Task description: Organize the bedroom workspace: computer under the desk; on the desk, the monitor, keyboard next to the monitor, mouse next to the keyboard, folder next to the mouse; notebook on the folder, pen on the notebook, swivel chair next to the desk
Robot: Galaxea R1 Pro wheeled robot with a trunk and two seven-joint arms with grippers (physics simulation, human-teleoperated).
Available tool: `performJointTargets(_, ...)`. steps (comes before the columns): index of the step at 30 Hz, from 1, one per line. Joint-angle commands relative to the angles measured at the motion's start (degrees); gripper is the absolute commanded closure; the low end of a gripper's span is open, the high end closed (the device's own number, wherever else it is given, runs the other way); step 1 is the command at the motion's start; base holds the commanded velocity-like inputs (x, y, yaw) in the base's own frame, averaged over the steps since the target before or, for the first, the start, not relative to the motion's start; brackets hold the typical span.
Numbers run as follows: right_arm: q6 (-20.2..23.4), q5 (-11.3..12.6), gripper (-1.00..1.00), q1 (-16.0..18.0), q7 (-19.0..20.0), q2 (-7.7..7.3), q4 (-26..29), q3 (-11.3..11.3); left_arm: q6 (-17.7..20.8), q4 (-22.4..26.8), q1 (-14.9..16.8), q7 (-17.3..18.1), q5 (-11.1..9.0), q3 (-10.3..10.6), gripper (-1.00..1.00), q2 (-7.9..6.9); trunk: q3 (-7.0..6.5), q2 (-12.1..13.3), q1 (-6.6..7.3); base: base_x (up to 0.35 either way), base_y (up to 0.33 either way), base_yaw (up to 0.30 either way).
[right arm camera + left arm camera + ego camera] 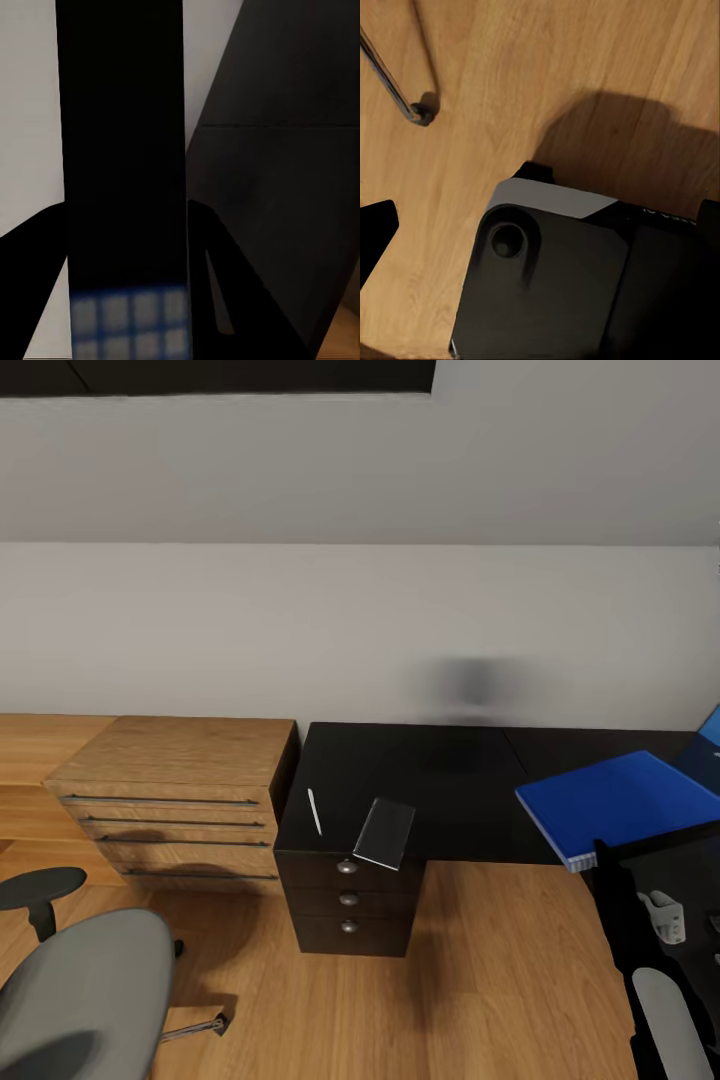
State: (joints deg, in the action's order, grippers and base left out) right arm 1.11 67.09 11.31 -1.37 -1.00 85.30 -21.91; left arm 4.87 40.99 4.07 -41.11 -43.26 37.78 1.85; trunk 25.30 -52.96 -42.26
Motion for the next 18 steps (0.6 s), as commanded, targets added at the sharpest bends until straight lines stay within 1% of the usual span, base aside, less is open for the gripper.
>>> performJointTargets(1,0.12,0.5,1.0,0.03,-0.11,0.0,0.06,0.03,-1.14,-0.35,0.06,-0.13,0.06,0.21,-1.0,-0.02,0.06,-0.05,-0.01,0.0,0.0,-0.002)
performJointTargets(2,0.15,0.53,1.0,0.03,-0.05,0.02,0.05,-0.02,-2.1,-0.54,0.06,0.01,0.17,0.2,-1.0,-0.02,0.06,-0.05,-0.01,0.0,0.0,0.0)
performJointTargets(4,0.15,0.56,1.0,0.03,0.04,0.1,0.05,-0.1,-2.69,-0.66,0.06,0.07,0.24,0.19,-1.0,-0.01,0.06,-0.05,-0.01,0.0,0.0,0.0)
performJointTargets(13,0.11,0.58,1.0,0.04,-0.46,0.25,-0.4,-0.15,-3.17,-0.74,0.06,0.06,0.24,0.22,-1.0,-0.07,0.1,-0.05,-0.01,0.0,0.0,0.0)
performJointTargets(18,0.12,0.58,1.0,0.03,-0.65,0.29,-0.61,-0.05,-3.28,-0.74,0.06,0.06,0.16,0.23,-1.0,-0.17,0.46,-0.05,-0.01,0.0,0.0,0.0)
